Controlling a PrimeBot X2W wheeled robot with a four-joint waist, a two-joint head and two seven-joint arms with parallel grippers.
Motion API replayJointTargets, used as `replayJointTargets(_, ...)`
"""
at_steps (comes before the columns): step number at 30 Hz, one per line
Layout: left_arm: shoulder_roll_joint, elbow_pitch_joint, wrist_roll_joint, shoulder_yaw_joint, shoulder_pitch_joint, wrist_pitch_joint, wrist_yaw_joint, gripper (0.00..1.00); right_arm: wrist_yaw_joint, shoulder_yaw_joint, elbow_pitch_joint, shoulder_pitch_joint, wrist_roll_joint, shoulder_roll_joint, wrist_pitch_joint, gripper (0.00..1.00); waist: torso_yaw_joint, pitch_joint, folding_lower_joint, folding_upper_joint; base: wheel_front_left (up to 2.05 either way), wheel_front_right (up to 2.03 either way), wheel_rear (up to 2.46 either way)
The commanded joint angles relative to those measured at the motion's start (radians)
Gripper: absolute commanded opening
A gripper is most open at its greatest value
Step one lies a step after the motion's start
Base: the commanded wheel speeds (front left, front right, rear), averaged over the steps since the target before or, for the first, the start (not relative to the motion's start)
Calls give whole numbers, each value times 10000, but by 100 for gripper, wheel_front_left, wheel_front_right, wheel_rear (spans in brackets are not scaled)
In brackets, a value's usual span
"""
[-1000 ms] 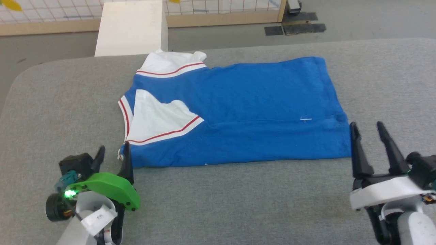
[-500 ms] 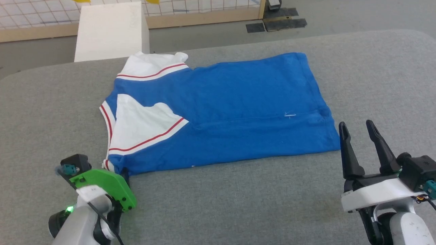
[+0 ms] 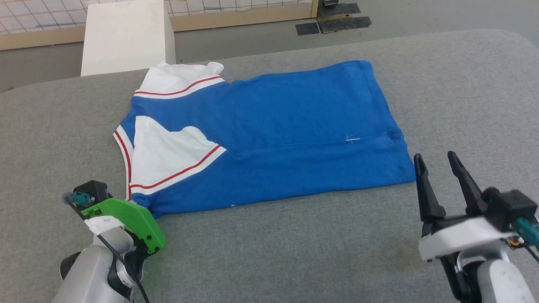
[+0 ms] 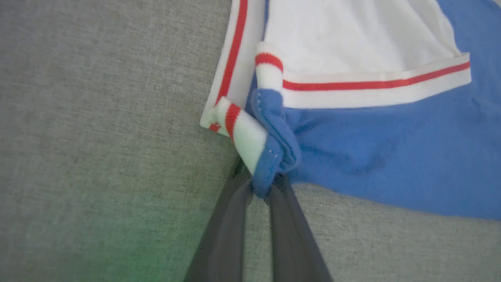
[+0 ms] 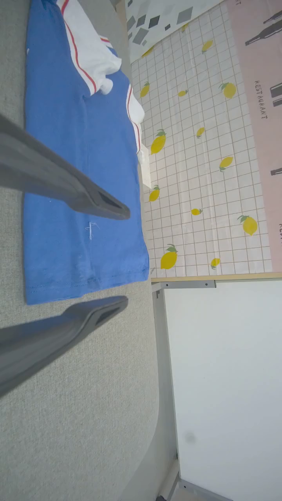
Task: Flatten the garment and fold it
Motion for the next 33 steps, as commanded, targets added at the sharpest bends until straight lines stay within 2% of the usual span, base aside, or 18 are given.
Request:
replayJointTargets(1,-129,150,-21,-197,140,61,-74,0,-15,-125,223,-371,-74,36,227,100,18,32,0,60,0,0,0)
replayJointTargets(5,-156,123,35,-247,91,-86,-109,0,-15,-663,1240,-1215,-269,175,1399,100,78,119,0,60,0,0,0)
replayJointTargets(12,-186,-56,158,-436,-124,-153,-200,0,-15,-1913,3471,-2927,-793,296,4996,100,305,496,0,60,0,0,0)
replayJointTargets(16,-200,-136,184,-512,-257,-159,-260,0,-15,-2002,4202,-3575,-1203,302,6761,100,427,700,0,60,0,0,0)
replayJointTargets(21,-177,-206,216,-576,-337,-189,-314,0,-15,-1913,4484,-3893,-1535,304,8689,100,528,851,0,60,0,0,0)
replayJointTargets(22,-164,-217,223,-585,-340,-201,-321,0,-15,-1918,4451,-3911,-1587,304,9113,47,540,869,0,60,0,0,0)
replayJointTargets(23,-153,-224,229,-592,-340,-206,-326,0,-15,-1915,4371,-3921,-1604,304,9383,42,550,882,0,60,0,0,0)
replayJointTargets(24,-139,-233,233,-600,-340,-209,-333,0,-15,-1905,4233,-3919,-1613,304,9644,7,561,897,0,60,0,0,0)
replayJointTargets(25,-129,-240,235,-606,-341,-213,-338,0,-15,-1895,4117,-3903,-1604,304,9816,0,569,905,0,60,0,0,0)
replayJointTargets(27,-118,-259,235,-620,-335,-229,-351,0,-15,-1869,3773,-3838,-1594,304,9931,0,592,909,0,60,0,0,0)
replayJointTargets(29,-111,-300,270,-620,-323,-355,-365,0,-15,-1845,3357,-3740,-1614,305,9542,0,616,883,0,60,0,0,0)
replayJointTargets(33,-76,-600,520,-517,-216,-1297,-464,0,-15,-1689,2670,-3312,-1630,305,7666,0,650,639,0,60,0,0,0)
